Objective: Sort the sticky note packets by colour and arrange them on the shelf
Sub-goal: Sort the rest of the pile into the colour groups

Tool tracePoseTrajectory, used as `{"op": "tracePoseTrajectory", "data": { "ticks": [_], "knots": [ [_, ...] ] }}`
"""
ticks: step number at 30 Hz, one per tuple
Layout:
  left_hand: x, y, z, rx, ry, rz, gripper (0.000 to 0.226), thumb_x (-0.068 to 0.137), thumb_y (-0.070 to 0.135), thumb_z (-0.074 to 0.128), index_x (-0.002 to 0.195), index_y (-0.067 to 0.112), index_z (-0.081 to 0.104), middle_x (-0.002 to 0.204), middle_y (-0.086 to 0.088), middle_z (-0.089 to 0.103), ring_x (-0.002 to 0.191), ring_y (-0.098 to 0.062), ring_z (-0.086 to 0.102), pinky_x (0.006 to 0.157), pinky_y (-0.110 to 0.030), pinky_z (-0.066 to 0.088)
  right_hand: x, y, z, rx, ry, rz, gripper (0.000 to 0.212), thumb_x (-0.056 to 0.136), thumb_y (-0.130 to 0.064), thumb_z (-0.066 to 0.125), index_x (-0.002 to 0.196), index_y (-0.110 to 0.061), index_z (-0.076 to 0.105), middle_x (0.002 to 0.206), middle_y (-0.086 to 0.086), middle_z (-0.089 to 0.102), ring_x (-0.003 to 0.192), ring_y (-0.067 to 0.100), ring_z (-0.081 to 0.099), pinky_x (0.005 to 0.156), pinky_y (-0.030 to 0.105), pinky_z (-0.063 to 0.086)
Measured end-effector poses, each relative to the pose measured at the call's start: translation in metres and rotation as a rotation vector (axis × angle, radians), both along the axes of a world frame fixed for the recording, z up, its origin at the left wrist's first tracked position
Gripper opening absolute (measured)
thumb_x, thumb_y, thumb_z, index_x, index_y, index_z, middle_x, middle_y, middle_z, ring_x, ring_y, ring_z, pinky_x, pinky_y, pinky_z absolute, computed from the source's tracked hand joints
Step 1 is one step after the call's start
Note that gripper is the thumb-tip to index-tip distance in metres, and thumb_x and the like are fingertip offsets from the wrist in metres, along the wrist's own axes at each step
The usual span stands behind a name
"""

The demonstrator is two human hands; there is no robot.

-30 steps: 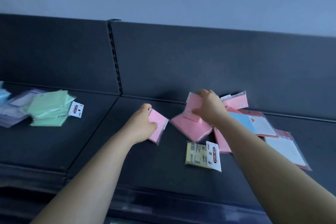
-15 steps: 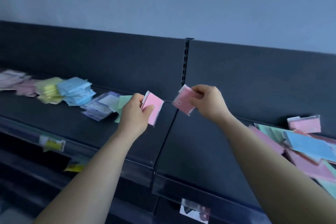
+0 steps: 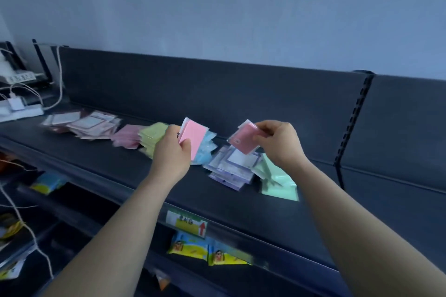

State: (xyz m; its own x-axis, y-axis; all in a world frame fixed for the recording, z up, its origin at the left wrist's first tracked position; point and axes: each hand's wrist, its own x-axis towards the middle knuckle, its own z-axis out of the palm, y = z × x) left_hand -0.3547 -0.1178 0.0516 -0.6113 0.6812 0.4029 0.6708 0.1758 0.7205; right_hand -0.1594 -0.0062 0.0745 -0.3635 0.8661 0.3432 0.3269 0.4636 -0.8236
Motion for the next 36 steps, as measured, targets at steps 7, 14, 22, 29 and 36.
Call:
{"op": "tracePoseTrajectory", "data": {
  "ticks": [7,14,22,29,36],
  "knots": [
    [-0.078,0.002,0.004,0.1,0.021,0.14,0.018,0.096,0.013,0.05,0.11,0.003,0.056,0.099,-0.005,0.059,0.087,-0.023,0.055,0.068,-0.031,0.04,-0.081,0.021,0.003,-0.042,0.03,0.098,0.019,0.083,-0.01,0.062,0.088,-0.024,0.072,0.082,-0.007,0.072,0.07,0.021,0.068,0.065,0.034,0.057],
    [-0.164,0.007,0.0,0.082,0.025,0.272,0.021,0.094,0.003,0.041,0.11,0.002,0.054,0.102,-0.006,0.051,0.089,-0.022,0.046,0.067,-0.033,0.035,-0.159,0.032,0.001,-0.064,0.044,0.117,0.014,0.084,-0.011,0.064,0.086,-0.025,0.07,0.079,-0.01,0.071,0.065,0.011,0.062,0.063,0.028,0.052],
    [-0.259,0.047,-0.016,-0.062,0.066,0.194,0.031,0.096,0.006,0.047,0.124,-0.001,0.058,0.123,-0.019,0.061,0.114,-0.034,0.054,0.082,-0.032,0.036,-0.24,0.042,-0.001,-0.053,0.041,0.021,0.012,0.084,-0.012,0.065,0.093,-0.018,0.069,0.084,-0.008,0.069,0.069,0.009,0.061,0.058,0.024,0.049],
    [-0.31,0.07,-0.04,-0.276,0.109,0.011,0.015,0.092,0.014,0.055,0.095,0.003,0.065,0.089,-0.009,0.066,0.08,-0.026,0.058,0.07,-0.035,0.047,-0.298,0.04,-0.007,-0.058,0.006,-0.087,0.015,0.083,-0.01,0.068,0.095,-0.018,0.069,0.086,-0.007,0.07,0.074,0.009,0.065,0.061,0.02,0.05],
    [-0.345,0.056,-0.035,-0.171,0.214,-0.062,0.021,0.096,0.022,0.051,0.105,0.014,0.068,0.099,-0.004,0.068,0.09,-0.024,0.062,0.071,-0.032,0.046,-0.361,0.034,-0.024,-0.084,-0.08,-0.074,0.016,0.077,-0.01,0.073,0.091,-0.016,0.069,0.079,-0.004,0.069,0.071,0.011,0.063,0.062,0.022,0.05]
  ]
}}
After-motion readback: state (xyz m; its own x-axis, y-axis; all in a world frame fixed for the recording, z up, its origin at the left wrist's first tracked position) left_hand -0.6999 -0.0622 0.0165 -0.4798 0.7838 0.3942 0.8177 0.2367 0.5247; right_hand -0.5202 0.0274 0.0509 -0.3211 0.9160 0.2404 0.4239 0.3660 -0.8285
